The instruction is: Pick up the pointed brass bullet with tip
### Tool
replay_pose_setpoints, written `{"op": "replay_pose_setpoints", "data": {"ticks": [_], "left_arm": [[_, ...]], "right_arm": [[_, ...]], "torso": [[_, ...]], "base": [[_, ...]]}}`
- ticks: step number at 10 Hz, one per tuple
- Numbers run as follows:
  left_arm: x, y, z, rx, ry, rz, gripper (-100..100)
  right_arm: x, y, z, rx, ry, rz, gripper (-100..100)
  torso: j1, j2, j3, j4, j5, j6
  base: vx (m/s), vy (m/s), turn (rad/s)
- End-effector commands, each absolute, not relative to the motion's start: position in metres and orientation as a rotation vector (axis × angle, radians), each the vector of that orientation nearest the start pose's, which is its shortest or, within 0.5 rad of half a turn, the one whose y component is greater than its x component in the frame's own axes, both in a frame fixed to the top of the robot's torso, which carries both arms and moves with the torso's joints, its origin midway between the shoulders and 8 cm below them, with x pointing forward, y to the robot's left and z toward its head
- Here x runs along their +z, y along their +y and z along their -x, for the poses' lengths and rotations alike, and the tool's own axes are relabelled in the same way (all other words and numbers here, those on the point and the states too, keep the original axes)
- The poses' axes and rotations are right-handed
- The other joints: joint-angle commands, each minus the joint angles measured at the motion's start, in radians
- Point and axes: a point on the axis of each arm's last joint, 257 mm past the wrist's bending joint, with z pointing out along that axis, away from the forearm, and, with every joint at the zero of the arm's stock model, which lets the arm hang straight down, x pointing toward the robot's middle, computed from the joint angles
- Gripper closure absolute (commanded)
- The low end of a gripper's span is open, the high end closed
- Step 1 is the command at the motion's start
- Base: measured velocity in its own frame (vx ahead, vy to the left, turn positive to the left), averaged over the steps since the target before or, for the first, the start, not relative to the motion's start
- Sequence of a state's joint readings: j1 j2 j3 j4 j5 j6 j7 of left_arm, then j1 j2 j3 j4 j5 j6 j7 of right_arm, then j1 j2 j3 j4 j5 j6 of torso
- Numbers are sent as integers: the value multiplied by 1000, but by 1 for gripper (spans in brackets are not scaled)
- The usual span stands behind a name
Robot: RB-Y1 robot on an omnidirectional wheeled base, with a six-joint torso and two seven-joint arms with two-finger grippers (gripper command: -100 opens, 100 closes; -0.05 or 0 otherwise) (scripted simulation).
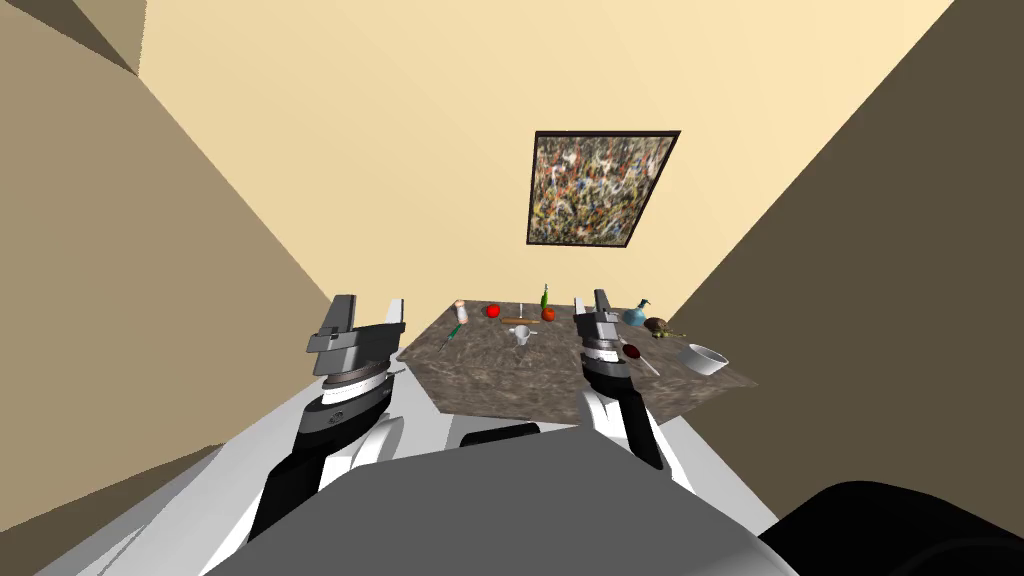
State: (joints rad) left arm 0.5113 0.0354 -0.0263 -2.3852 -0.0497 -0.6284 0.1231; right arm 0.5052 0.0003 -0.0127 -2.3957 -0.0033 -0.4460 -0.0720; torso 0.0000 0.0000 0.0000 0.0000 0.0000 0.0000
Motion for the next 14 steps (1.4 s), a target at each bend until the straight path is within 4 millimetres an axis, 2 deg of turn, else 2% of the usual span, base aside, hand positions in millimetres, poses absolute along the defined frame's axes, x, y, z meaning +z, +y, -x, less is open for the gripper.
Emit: {"op": "replay_pose_setpoints", "data": {"ticks": [1, 6, 8, 9, 10, 11, 12, 13, 14], "left_arm": [[86, 251, -298, -1463, 495, 461, 0], [86, 251, -298, -1463, 495, 461, 0], [86, 251, -298, -1463, 495, 461, 0], [86, 250, -298, -1463, 495, 461, 0], [86, 251, -298, -1463, 495, 461, 0], [86, 251, -298, -1463, 495, 461, 0], [86, 251, -298, -1463, 495, 461, 0], [86, 251, -298, -1463, 495, 461, 0], [86, 251, -298, -1463, 495, 461, 0]], "right_arm": [[61, -274, -330, 1368, 584, -613, -100], [41, -249, -347, 1342, 746, -503, -100], [21, -235, -358, 1314, 844, -444, -100], [20, -233, -358, 1312, 863, -426, -100], [7, -226, -364, 1293, 917, -394, -100], [6, -225, -364, 1292, 928, -384, -100], [-9, -218, -369, 1270, 987, -348, -100], [-10, -218, -369, 1268, 997, -338, -100], [-28, -211, -374, 1243, 1061, -299, -100]], "torso": [[0, 0, 0, 0, 0, 0], [-6, 9, 5, 2, -1, 0], [-3, 8, 5, 2, -1, 0], [-3, 9, 5, 2, -1, 0], [-3, 8, 5, 2, -1, 0], [-3, 8, 5, 2, -1, 0], [-3, 6, 4, 2, -1, 0], [-3, 5, 3, 1, -1, 0], [-3, 4, 3, 1, -1, 0]], "base": [[-39, -19, 45], [-114, -49, 84], [-129, -35, 133], [-110, -26, 49], [-127, -40, 98], [-92, -39, 70], [-73, -32, 152], [-71, -37, 68], [-88, -33, 155]]}}
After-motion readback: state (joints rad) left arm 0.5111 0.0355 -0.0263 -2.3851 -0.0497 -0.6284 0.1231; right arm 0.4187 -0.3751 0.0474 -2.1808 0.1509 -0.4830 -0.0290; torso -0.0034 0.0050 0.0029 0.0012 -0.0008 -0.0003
